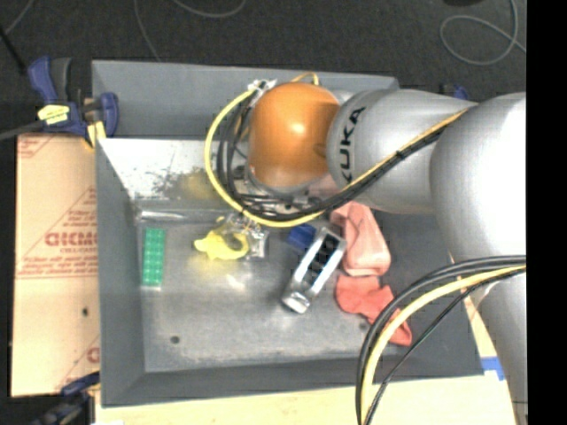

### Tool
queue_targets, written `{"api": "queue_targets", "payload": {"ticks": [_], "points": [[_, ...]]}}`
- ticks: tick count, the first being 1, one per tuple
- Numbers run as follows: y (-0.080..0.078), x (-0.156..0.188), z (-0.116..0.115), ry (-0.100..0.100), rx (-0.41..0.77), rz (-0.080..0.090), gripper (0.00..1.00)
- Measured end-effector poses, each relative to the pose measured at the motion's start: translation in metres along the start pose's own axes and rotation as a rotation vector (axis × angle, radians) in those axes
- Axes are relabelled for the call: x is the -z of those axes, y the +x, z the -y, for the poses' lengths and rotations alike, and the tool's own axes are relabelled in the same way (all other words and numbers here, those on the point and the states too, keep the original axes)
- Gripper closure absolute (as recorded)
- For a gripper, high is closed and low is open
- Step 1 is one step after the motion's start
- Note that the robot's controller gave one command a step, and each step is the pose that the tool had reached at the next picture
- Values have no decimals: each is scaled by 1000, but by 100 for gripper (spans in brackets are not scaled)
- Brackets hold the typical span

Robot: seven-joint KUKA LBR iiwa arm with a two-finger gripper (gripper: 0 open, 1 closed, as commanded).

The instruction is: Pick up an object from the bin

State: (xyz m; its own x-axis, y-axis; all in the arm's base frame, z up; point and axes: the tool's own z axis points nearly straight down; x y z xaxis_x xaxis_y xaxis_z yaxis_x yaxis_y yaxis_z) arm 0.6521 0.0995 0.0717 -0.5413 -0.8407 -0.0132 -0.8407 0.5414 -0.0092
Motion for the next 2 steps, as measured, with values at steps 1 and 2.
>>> {"api": "queue_targets", "payload": {"ticks": [1, 2], "points": [[0, 2, 0, -1, -1, 1, 100], [1, 12, -1, -4, -2, -2, 100]]}}
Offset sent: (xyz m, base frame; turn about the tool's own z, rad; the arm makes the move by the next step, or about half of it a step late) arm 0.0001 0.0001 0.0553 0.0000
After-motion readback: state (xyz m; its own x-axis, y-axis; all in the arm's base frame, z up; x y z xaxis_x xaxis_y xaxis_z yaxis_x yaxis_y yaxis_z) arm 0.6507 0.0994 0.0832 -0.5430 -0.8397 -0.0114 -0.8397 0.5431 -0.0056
